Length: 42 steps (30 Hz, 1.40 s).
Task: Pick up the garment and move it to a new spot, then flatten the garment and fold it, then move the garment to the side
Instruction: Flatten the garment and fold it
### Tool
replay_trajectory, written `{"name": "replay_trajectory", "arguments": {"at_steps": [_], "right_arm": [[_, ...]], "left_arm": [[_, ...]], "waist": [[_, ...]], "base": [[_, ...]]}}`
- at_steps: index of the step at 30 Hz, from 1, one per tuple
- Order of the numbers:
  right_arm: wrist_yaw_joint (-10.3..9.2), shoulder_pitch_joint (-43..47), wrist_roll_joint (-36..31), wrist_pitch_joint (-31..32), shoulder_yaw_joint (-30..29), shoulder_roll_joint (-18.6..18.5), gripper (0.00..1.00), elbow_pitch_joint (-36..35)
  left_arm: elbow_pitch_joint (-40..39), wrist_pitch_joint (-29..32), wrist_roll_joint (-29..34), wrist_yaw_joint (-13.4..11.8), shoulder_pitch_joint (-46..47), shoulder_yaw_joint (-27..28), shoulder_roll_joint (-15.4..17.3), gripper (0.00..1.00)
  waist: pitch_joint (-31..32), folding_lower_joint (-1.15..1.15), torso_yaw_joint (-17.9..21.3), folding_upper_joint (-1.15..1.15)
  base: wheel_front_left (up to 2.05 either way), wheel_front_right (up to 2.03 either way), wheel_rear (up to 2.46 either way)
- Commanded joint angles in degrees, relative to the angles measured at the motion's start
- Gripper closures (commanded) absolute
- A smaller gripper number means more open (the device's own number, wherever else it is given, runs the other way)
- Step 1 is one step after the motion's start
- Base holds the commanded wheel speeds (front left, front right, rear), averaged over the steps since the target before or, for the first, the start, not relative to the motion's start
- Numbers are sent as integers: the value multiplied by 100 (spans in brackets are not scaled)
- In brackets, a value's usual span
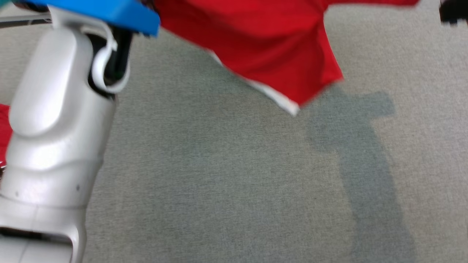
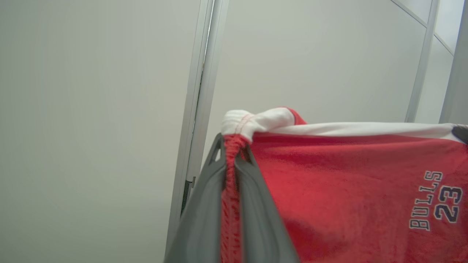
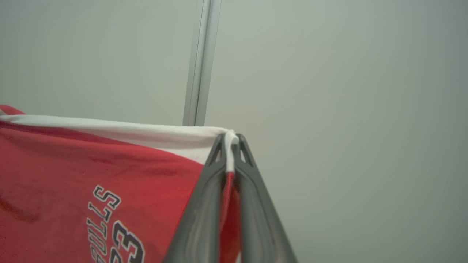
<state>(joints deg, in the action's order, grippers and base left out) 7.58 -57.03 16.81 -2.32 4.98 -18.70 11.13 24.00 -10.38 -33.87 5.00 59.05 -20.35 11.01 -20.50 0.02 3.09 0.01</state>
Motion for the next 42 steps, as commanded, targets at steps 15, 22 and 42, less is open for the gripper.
{"name": "replay_trajectory", "arguments": {"at_steps": [15, 22, 42], "right_arm": [[-14, -994, 186, -1262, 1290, 1270, 100, 3776], [-10, 216, 740, -1291, 1773, 1392, 100, 3975], [-14, 5105, 334, -1288, 504, 808, 100, 207]], "left_arm": [[2978, -485, 239, -35, 343, 1250, -478, 100], [3324, -486, 513, 101, -768, 1430, -716, 100], [-1141, -488, 1749, 236, -5445, 1259, -776, 100]], "waist": [[-308, -2, 268, -1], [-328, -2, 147, -1], [1118, -2, 20, -1]], "base": [[0, 0, 0], [0, 0, 0], [0, 0, 0]]}}
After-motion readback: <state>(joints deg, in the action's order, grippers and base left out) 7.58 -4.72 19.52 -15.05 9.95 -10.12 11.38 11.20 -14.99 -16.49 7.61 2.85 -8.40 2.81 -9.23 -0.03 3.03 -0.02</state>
